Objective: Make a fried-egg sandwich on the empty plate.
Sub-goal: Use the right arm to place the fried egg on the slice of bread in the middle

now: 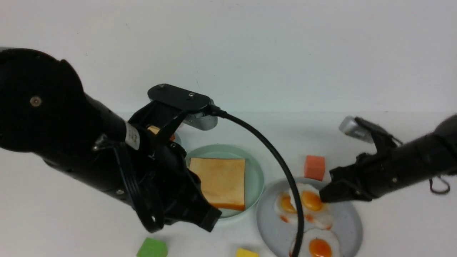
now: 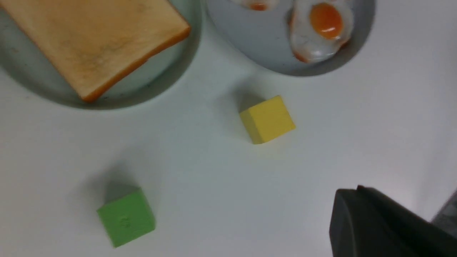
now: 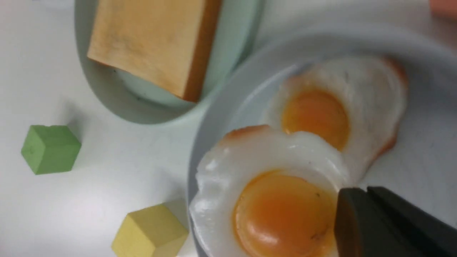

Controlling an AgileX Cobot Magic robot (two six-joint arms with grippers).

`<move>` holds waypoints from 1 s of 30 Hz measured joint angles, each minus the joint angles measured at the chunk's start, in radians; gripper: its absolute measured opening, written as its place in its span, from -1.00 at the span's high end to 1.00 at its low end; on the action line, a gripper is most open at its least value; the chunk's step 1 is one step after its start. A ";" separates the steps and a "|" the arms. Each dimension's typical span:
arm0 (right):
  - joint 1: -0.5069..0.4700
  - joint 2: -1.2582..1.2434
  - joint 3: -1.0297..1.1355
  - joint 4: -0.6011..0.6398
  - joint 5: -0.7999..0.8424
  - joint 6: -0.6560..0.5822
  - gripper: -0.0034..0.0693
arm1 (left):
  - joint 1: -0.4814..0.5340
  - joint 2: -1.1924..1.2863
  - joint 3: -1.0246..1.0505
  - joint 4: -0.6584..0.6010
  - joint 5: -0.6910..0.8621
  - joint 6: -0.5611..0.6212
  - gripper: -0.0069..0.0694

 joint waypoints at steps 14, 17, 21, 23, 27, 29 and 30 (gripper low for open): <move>0.366 0.195 -0.557 -0.478 -0.011 0.537 0.84 | 0.000 -0.003 0.000 0.293 0.093 -0.210 0.84; 0.381 0.285 -0.643 -0.473 -0.016 0.540 0.84 | 0.000 -0.025 0.007 0.309 0.095 -0.212 0.84; 0.386 0.394 -0.712 -0.446 -0.045 0.540 0.83 | 0.039 -0.076 0.028 0.305 0.093 -0.212 0.84; 0.386 0.438 -0.721 -0.422 -0.070 0.541 0.82 | 0.085 -0.095 0.051 0.292 0.092 -0.204 0.84; 0.387 0.493 -0.723 -0.388 -0.092 0.542 0.74 | 0.193 -0.105 0.104 0.190 0.083 -0.146 0.84; 0.387 0.502 -0.723 -0.383 -0.093 0.543 0.63 | 0.240 -0.105 0.135 0.109 0.057 -0.104 0.84; 0.387 0.502 -0.723 -0.383 -0.090 0.543 0.56 | 0.251 -0.105 0.144 0.084 0.042 -0.093 0.84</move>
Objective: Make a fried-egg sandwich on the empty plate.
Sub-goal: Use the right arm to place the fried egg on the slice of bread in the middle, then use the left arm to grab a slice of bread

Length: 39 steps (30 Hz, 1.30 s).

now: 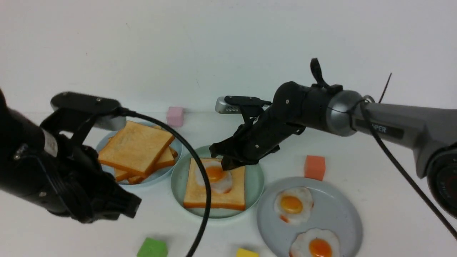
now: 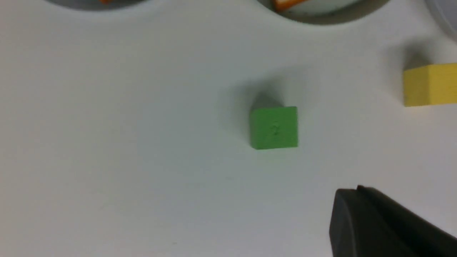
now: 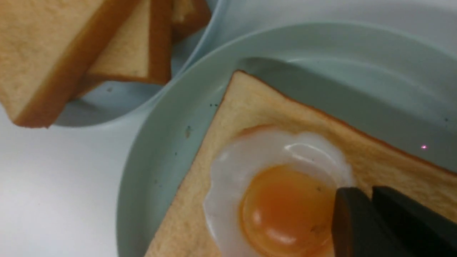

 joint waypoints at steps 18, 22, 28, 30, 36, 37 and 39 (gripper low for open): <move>0.000 -0.492 0.041 -0.186 0.347 -0.041 -0.21 | 0.422 0.168 -0.096 -0.368 -0.078 -0.014 0.75; 0.000 -0.654 0.216 -0.065 0.332 -0.109 -0.20 | 0.499 0.266 -0.190 -0.402 -0.056 -0.014 0.55; 0.000 -0.814 0.446 0.068 0.296 -0.261 -0.20 | 0.548 0.468 -0.340 -0.371 -0.054 -0.006 0.05; 0.000 -0.841 0.489 0.085 0.303 -0.278 -0.20 | 0.550 0.540 -0.399 -0.354 -0.054 -0.001 -0.09; 0.000 -0.868 0.519 0.104 0.371 -0.285 -0.20 | 0.550 0.757 -0.551 -0.348 -0.030 0.089 -0.28; 0.000 -0.869 0.519 0.109 0.378 -0.285 -0.20 | 0.550 0.775 -0.568 -0.342 -0.028 0.099 -0.28; 0.000 -0.871 0.519 0.121 0.393 -0.285 -0.20 | 0.550 0.823 -0.601 -0.325 -0.026 0.115 -0.28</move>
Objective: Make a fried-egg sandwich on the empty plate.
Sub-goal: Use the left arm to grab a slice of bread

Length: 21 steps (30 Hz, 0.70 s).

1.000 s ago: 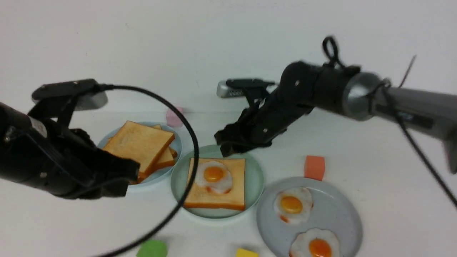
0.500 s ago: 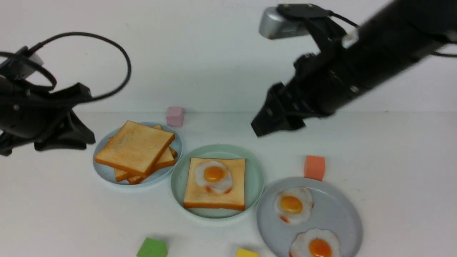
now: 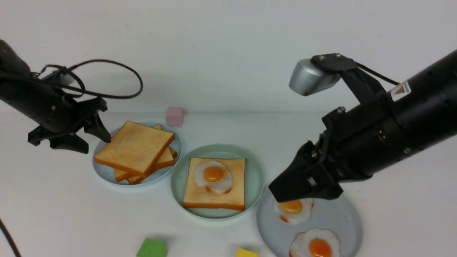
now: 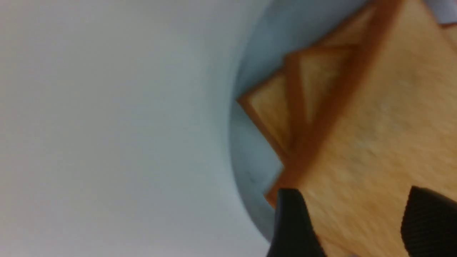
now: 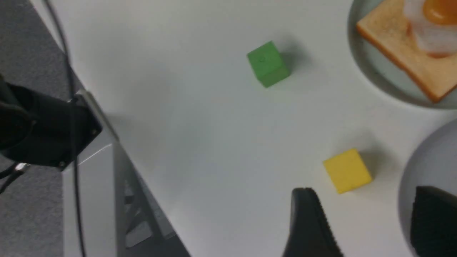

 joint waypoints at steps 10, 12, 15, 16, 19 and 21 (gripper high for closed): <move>0.000 -0.001 0.000 0.013 0.011 0.000 -0.20 | 0.005 0.109 -0.044 -0.046 0.020 0.052 -0.17; 0.000 -0.001 0.000 0.013 0.011 0.000 -0.20 | 0.005 0.112 -0.046 -0.058 0.027 0.055 -0.01; 0.000 -0.001 0.000 0.013 0.011 0.000 -0.20 | 0.005 0.112 -0.049 -0.061 0.035 0.060 0.25; 0.000 -0.001 0.000 0.013 0.011 0.000 -0.20 | 0.005 0.112 -0.050 -0.062 0.041 0.061 0.31; 0.000 -0.001 0.000 0.013 0.017 0.000 -0.20 | 0.005 0.110 -0.050 -0.064 0.067 0.061 0.43; 0.000 -0.001 0.000 0.012 0.023 0.000 -0.20 | 0.005 0.100 -0.050 -0.061 0.083 0.061 0.43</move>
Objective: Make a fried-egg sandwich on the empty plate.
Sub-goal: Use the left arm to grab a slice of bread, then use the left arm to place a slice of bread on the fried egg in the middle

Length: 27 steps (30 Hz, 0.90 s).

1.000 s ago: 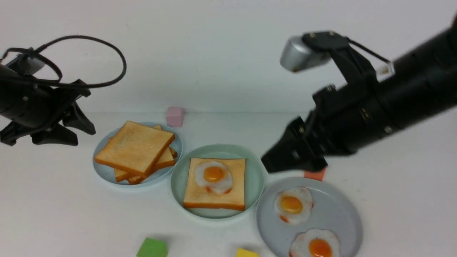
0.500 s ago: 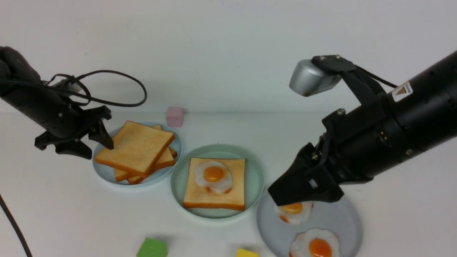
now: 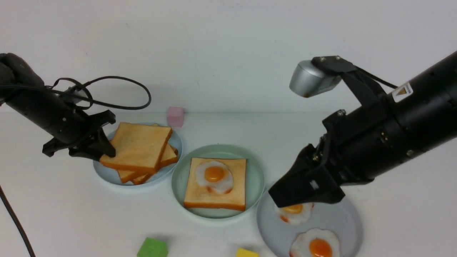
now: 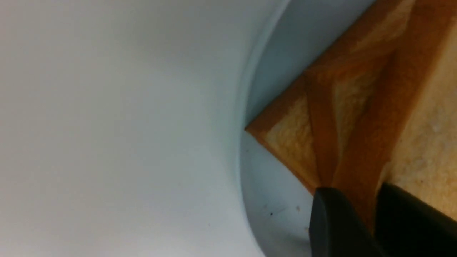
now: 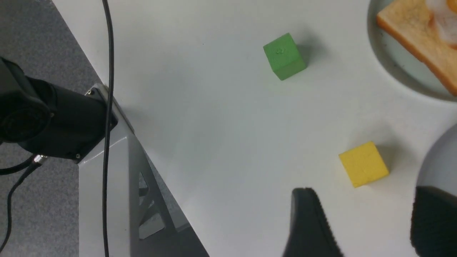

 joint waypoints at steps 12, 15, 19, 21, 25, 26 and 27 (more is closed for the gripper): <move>0.000 -0.005 0.000 -0.128 0.003 0.154 -0.20 | 0.000 -0.307 0.183 -0.168 -0.008 0.027 0.51; 0.000 -0.005 0.000 -0.226 0.004 0.240 -0.12 | -0.020 -0.420 0.383 -0.349 -0.081 0.152 0.51; 0.000 -0.005 0.000 -0.285 0.008 0.303 0.26 | -0.122 -0.485 0.564 -0.519 -0.162 0.360 0.53; 0.000 -0.005 0.000 -0.288 0.008 0.319 0.60 | -0.194 -0.482 0.624 -0.573 -0.217 0.438 0.53; 0.000 -0.005 0.000 -0.291 -0.001 0.327 0.93 | -0.296 -0.442 0.647 -0.631 -0.343 0.472 0.53; 0.000 -0.005 0.000 -0.292 -0.005 0.328 0.93 | -0.315 -0.429 0.647 -0.650 -0.380 0.476 0.53; 0.000 -0.005 0.000 -0.292 -0.009 0.328 0.93 | -0.322 -0.424 0.647 -0.657 -0.394 0.476 0.53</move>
